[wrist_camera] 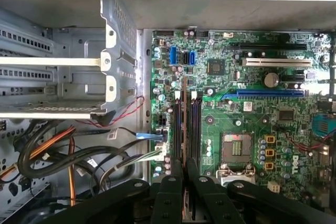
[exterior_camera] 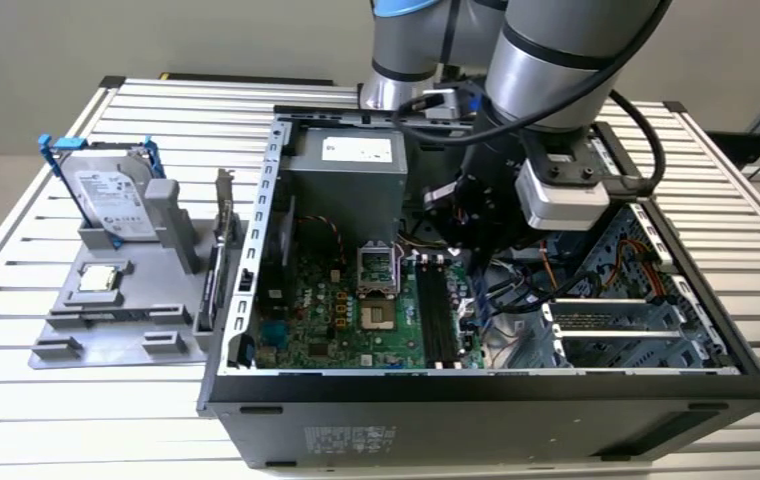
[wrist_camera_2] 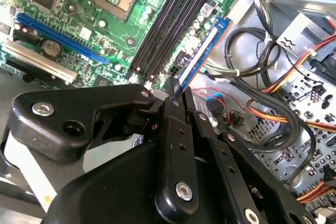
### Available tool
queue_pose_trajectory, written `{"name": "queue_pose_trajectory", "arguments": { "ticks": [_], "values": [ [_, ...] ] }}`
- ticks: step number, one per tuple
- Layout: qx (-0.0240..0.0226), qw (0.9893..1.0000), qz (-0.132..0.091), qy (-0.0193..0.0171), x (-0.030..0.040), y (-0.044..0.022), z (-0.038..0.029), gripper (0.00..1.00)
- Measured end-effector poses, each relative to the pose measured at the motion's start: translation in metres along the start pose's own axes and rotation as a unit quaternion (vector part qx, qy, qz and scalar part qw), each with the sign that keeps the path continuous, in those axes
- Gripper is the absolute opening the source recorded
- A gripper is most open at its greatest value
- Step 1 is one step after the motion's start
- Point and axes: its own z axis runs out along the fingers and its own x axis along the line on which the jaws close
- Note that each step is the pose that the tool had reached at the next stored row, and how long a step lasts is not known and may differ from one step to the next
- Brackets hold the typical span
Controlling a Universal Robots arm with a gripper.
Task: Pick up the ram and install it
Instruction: 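Insert the ram into the slot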
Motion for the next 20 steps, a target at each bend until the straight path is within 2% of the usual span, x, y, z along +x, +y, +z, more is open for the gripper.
{"name": "queue_pose_trajectory", "arguments": {
  "ticks": [20],
  "values": [
    [0.0001,1.0000,0.002,0.0000,0.0006,-0.0026,0.0117,0.00]
  ]
}}
